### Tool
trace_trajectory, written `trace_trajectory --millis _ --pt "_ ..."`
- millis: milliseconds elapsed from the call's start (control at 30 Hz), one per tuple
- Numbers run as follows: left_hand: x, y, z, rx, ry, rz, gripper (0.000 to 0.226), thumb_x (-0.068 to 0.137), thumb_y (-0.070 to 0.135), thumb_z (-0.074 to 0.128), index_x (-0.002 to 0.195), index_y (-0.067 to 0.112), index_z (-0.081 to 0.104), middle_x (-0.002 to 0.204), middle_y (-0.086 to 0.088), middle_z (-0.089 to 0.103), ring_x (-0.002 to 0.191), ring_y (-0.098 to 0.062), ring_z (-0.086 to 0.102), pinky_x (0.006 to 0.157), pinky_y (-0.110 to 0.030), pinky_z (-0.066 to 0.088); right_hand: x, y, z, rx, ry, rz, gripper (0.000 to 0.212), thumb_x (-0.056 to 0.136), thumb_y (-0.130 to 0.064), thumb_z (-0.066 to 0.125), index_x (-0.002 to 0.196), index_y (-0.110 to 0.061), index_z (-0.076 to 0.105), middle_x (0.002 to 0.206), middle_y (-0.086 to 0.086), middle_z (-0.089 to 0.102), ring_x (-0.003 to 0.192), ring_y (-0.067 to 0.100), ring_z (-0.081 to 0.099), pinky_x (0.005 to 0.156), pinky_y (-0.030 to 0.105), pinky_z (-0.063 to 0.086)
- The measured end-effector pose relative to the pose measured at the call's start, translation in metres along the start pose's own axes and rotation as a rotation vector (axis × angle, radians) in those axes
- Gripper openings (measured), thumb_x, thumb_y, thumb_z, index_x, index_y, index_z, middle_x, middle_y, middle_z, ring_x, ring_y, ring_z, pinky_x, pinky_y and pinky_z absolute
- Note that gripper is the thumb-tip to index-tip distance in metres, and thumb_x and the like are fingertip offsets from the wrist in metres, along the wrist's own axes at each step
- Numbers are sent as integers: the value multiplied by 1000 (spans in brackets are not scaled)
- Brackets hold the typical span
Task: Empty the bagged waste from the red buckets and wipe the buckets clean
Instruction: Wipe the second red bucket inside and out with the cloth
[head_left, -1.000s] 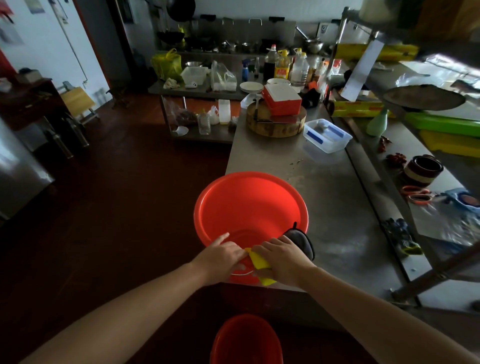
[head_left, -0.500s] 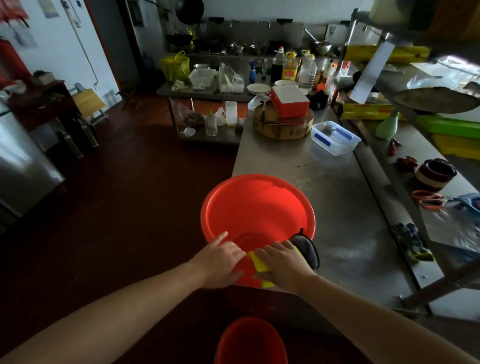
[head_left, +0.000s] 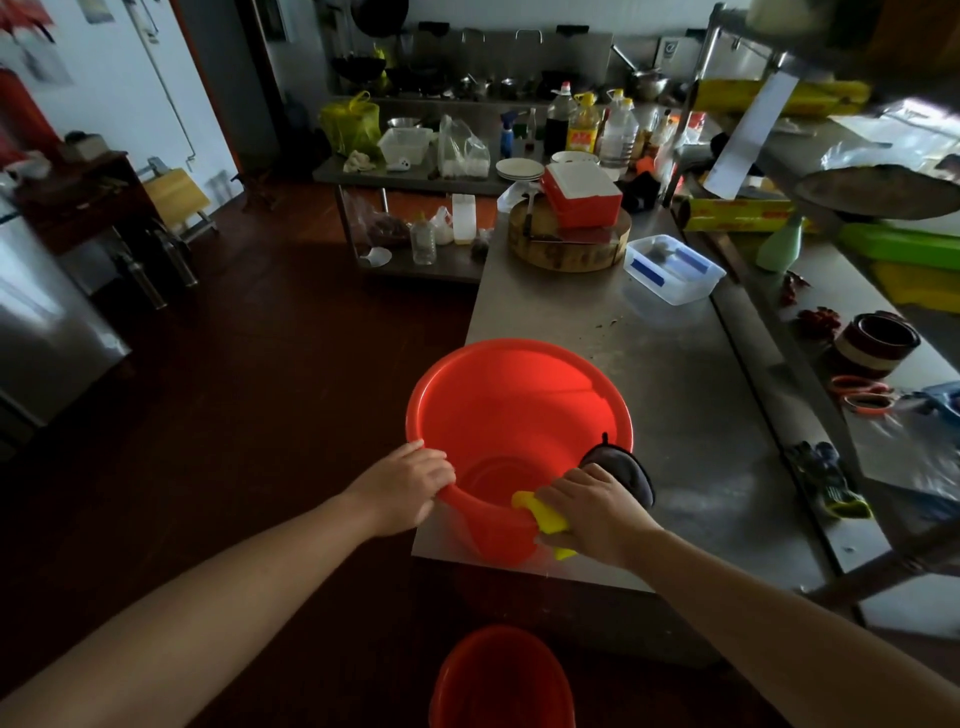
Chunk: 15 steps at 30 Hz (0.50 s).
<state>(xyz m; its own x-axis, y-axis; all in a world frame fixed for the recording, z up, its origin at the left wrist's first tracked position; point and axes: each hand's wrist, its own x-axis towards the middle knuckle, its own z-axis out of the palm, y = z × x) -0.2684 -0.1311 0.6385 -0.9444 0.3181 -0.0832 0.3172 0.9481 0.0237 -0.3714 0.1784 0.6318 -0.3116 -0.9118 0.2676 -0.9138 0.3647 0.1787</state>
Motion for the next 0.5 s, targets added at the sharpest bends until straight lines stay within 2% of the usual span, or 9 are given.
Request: trace_trajectory --millis 100,200,300,433,500 --pt "2 27 6 31 -43 58 59 100 55 37 149 22 41 151 3 47 146 -15 34 126 -43 11 10 -28 -1 -32 69 66 59 76 -74 68 109 -25 75 88 -9 70 78 18 67 71 31 54" --pt "2 49 15 57 0 96 62 102 49 20 149 16 43 146 -3 53 140 -19 44 124 -44 15 19 -50 2 -28 10 140 63 79 -76 58 111 -24 71 94 -8 70 83 20 66 73 36 53" --pt "-2 40 15 33 61 129 47 104 37 30 141 19 52 137 1 61 132 -15 53 124 -42 22 12 -41 3 59 -79 123 74 83 -80 41 124 -24 65 103 -7 69 93 21 65 81 40 52" --pt "-11 8 14 45 134 142 33 104 28 45 135 26 57 136 7 62 135 -14 51 122 -43 26 -16 6 4 38 -35 12 67 81 -77 48 118 -27 71 100 -9 70 90 17 67 82 33 55" --pt "-11 -4 10 10 124 89 33 104 25 50 137 27 56 143 7 57 143 -17 42 124 -43 18 -20 21 1 58 -52 6 65 80 -75 49 119 -27 71 105 -9 71 94 17 68 87 34 55"
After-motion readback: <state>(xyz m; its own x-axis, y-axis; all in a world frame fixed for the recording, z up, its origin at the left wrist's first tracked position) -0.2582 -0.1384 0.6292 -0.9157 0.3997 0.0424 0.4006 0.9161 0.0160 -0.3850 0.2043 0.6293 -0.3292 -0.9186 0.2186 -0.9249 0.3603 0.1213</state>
